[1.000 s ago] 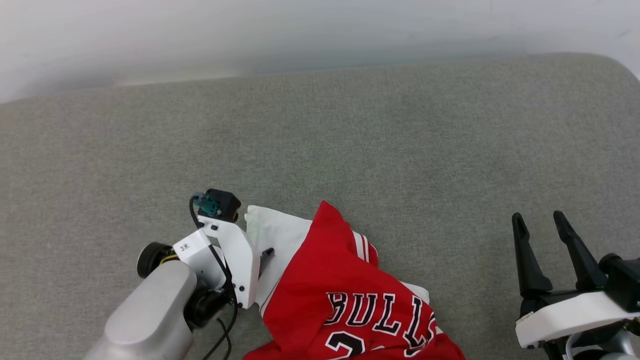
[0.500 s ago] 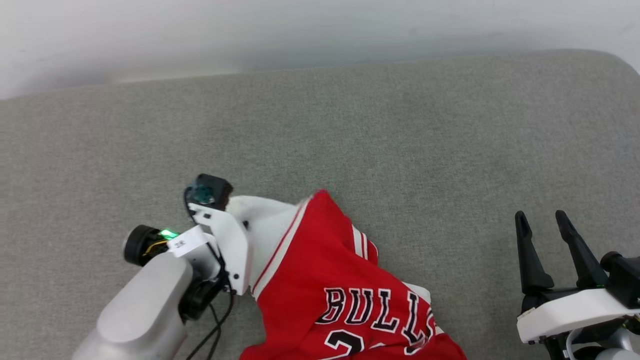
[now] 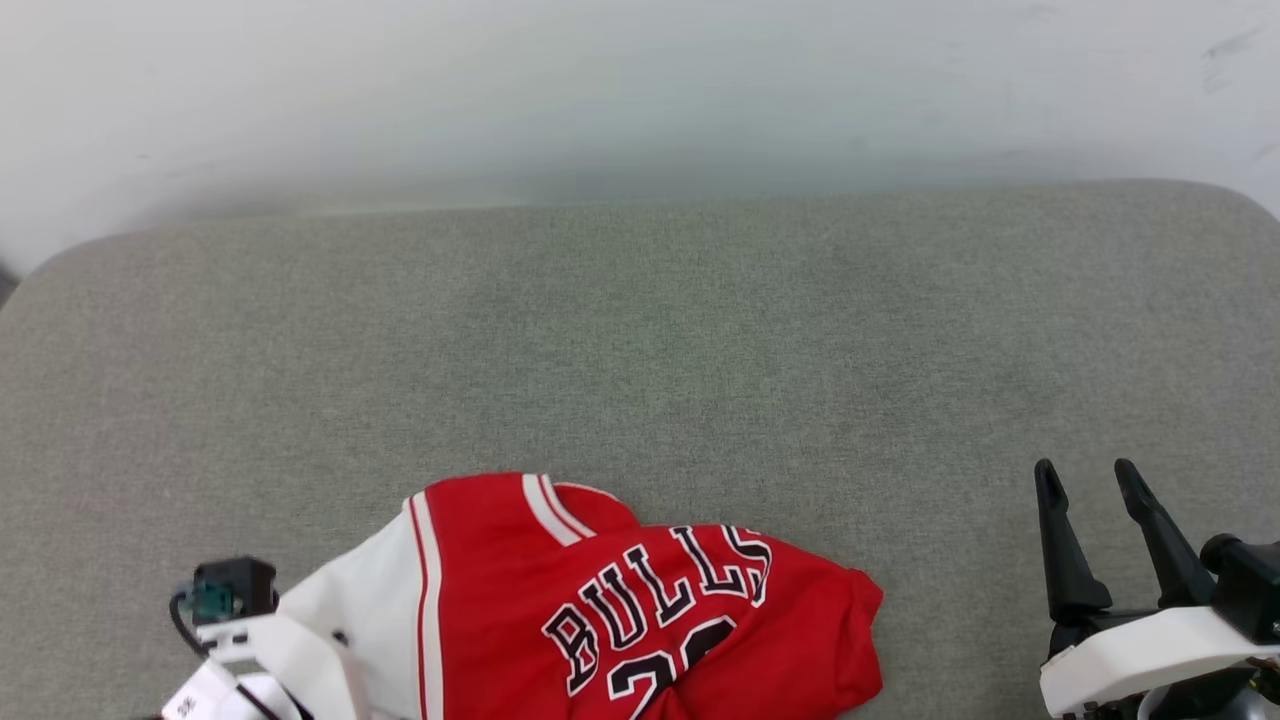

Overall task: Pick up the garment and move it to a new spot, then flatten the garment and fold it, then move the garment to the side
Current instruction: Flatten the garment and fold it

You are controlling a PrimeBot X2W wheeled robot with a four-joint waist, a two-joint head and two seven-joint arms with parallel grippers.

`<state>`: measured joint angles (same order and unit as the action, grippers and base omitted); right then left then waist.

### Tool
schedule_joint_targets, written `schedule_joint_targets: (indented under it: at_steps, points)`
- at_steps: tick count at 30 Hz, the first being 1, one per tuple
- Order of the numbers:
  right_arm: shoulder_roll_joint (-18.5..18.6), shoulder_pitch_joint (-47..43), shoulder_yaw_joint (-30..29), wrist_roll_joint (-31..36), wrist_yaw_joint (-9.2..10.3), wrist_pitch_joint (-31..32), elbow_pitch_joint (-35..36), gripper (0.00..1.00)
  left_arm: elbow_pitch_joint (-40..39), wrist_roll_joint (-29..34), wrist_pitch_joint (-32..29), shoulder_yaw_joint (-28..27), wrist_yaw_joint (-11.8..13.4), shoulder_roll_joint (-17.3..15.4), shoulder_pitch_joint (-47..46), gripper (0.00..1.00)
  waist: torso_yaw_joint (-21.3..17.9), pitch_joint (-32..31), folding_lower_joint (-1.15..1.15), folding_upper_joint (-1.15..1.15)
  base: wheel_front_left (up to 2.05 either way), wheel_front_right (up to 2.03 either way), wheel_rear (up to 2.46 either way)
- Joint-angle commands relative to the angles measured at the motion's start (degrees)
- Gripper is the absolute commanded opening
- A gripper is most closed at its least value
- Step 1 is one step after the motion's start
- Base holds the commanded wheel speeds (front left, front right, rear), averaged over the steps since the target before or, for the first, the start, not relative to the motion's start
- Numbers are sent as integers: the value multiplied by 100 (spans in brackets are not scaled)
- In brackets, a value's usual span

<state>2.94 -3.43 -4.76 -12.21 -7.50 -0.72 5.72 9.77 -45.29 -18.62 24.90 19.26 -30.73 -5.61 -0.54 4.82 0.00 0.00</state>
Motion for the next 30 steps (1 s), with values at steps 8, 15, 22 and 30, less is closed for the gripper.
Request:
schedule_joint_targets:
  at_steps: [8,15,22,30]
  points:
    - [-7,-194,-49,77,2,116,36,100,-230,8,615,-43,4,210,495,100,-3,-364,0,0,0,0,0]
    - [-8,-312,-75,141,2,259,122,100,-427,448,1652,-75,-56,347,286,100,-11,-579,0,0,0,0,0]
    - [-8,-381,-250,-12,1,400,75,100,-668,834,2526,-19,-138,492,135,100,7,-673,0,0,0,0,0]
    - [-7,-382,-181,-109,1,1054,-52,100,-1194,1125,2930,62,44,567,275,100,139,-625,0,0,0,0,0]
